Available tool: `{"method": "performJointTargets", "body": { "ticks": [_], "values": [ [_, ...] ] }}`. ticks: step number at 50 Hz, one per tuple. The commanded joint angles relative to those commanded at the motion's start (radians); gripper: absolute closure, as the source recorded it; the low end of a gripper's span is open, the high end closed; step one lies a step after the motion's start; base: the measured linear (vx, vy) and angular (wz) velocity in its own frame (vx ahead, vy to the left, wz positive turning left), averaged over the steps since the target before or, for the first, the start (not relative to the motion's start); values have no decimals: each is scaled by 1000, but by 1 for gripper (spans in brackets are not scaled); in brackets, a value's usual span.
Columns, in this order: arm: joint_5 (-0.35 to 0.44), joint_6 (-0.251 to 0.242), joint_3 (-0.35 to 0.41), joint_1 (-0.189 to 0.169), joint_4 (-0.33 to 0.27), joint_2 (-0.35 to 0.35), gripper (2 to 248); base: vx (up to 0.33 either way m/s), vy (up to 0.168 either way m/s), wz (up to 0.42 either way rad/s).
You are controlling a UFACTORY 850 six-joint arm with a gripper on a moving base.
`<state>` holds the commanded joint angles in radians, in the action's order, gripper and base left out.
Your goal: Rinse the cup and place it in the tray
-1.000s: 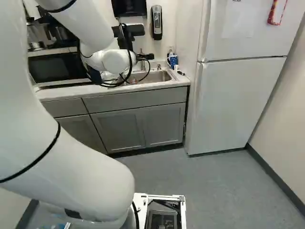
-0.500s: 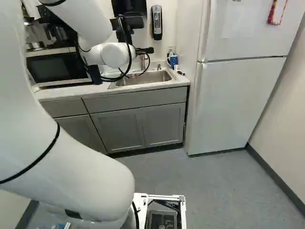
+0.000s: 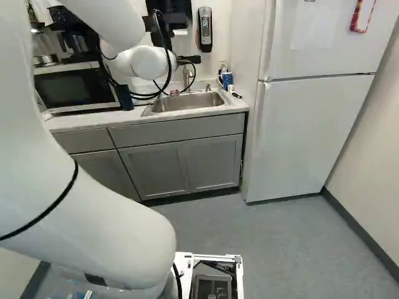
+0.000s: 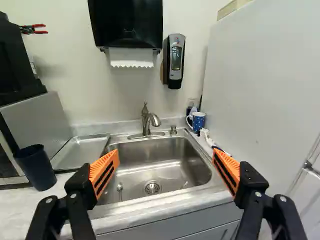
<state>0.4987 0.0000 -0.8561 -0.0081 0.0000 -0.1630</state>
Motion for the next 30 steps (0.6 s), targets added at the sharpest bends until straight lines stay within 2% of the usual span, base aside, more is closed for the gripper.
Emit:
{"method": "performJointTargets", "body": {
  "ticks": [30],
  "values": [
    [-61, 0, -65, 0, 0, 3, 3, 0, 0, 0]
  ]
}}
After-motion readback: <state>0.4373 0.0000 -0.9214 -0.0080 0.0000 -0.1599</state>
